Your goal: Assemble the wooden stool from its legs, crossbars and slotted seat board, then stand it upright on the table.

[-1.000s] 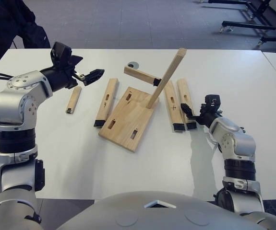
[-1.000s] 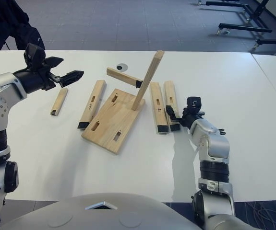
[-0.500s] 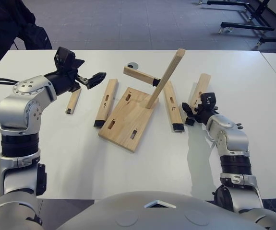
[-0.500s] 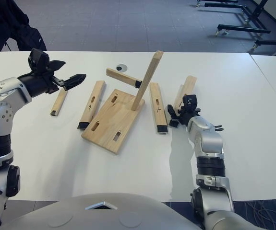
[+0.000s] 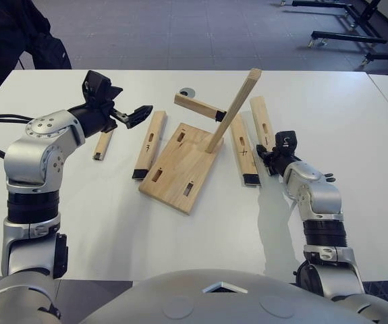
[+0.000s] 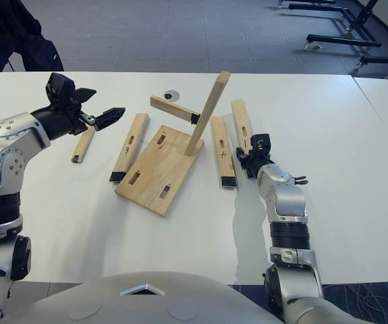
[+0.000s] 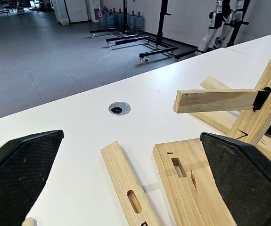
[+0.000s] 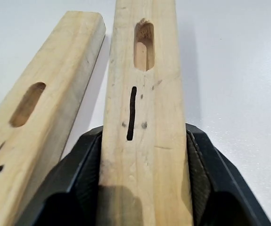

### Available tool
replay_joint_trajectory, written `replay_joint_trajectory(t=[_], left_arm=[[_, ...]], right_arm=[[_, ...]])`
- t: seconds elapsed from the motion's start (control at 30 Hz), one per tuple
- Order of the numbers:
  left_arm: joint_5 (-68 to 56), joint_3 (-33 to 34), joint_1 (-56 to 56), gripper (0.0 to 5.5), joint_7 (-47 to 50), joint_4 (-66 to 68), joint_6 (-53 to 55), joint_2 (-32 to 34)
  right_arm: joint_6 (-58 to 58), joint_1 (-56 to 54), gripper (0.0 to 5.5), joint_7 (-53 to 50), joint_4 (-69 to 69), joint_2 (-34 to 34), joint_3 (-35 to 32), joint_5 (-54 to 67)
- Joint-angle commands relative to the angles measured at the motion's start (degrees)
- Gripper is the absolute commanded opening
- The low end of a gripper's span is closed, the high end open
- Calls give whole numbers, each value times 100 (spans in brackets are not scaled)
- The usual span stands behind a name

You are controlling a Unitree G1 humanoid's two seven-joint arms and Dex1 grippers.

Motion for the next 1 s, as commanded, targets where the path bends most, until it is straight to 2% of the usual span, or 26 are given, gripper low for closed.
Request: replay_joint_trajectory(t=[0.03, 0.23, 0.37, 0.47, 0.63, 0.77, 0.9, 1.0], left_arm=[[6, 46, -66, 531, 68, 73, -15, -26], [-510, 728, -214, 531, 176, 309, 64, -272], [-1869, 2008, -751, 531, 29, 850, 548, -305], [-2709, 2478, -1167, 531, -267, 1235, 764, -216], [-3775, 2327, -1648, 531, -1103, 1165, 901, -395], [-4193, 2013, -2416, 531, -1379, 1245, 772, -639], [-4865, 1997, -2982, 531, -1497, 1105, 865, -686], [-4921, 1764, -3082, 531, -1466, 1101, 801, -818]], right_arm=[[110, 88, 204, -57, 0, -112, -201, -23], [164, -404, 203, 116, -68, -603, -930, 285], [119, -1361, 203, 687, -29, -1761, -1502, 557], [406, -2513, 203, 1362, -110, -2333, -1775, 1262], [1412, -4203, 202, 2818, -207, -2614, -1696, 3019], [2451, -4726, 202, 3561, -32, -2460, -1673, 4359], [3553, -4843, 202, 3745, 226, -2149, -1600, 5416], [3972, -4891, 202, 3535, 188, -1737, -1514, 5955]])
